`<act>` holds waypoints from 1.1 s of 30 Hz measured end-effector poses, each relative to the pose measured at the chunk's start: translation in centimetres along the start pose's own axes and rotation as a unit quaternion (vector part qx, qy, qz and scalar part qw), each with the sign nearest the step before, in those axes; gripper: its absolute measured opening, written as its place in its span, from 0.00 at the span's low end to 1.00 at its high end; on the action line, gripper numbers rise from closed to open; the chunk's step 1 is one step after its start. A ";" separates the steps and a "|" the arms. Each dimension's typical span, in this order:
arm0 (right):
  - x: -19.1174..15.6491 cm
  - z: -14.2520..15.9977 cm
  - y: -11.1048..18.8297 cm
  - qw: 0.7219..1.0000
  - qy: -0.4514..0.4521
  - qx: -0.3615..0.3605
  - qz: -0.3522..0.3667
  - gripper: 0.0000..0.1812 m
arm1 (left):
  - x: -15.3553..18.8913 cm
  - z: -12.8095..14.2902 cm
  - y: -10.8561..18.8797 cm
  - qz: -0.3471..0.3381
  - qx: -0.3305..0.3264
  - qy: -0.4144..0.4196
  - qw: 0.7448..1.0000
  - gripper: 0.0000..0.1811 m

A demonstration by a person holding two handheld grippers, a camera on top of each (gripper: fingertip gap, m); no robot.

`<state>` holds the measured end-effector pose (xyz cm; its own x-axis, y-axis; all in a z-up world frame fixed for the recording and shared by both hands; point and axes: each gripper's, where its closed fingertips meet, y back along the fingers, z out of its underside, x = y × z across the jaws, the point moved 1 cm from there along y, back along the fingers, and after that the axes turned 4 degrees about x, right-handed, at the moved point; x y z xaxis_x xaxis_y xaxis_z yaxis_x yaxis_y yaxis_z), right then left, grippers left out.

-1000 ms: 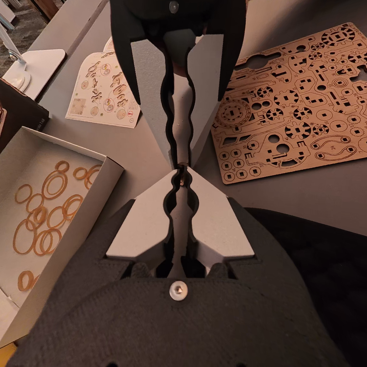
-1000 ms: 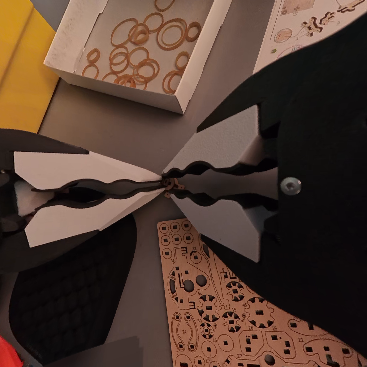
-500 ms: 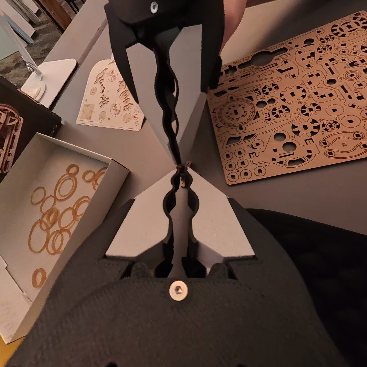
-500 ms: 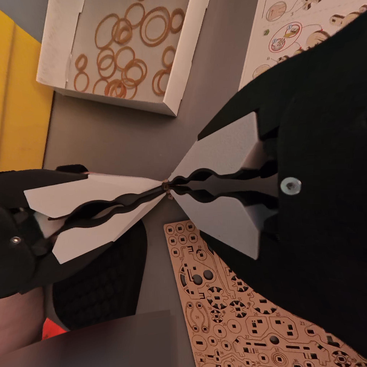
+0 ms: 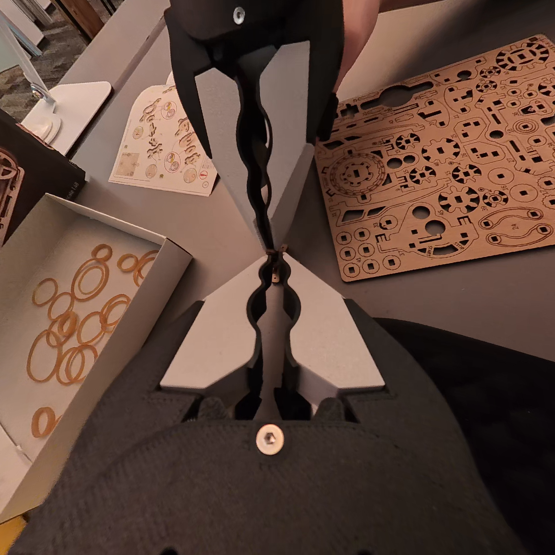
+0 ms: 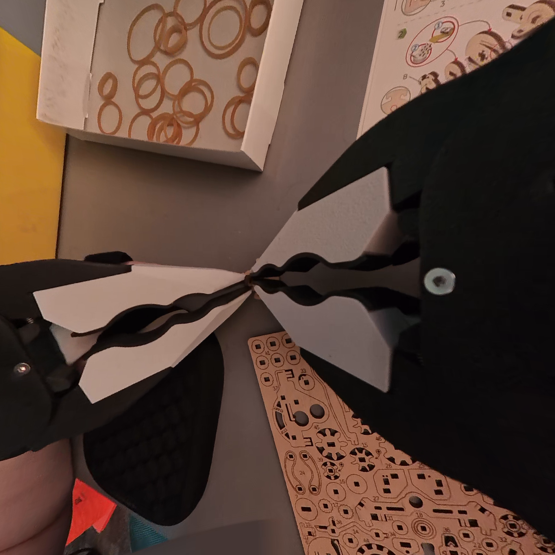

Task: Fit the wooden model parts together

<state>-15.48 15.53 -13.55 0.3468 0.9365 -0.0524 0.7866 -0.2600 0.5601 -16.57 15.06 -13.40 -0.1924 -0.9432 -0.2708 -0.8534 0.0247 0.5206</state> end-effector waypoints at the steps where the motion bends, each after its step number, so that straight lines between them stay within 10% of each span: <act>1: 0.0 0.0 0.0 1.000 0.003 0.000 0.002 0.01 | 0.0 0.0 0.0 0.000 0.000 0.001 1.000 0.01; 33: 0.1 0.0 0.4 1.000 0.004 -0.007 -0.008 0.06 | -0.4 0.1 0.1 -0.033 -0.009 -0.035 0.999 0.03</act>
<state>-15.17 15.50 -13.35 0.3290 0.9427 -0.0545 0.7848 -0.2409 0.5711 -16.60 15.46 -13.29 -0.1705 -0.9174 -0.3596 -0.8564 -0.0426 0.5146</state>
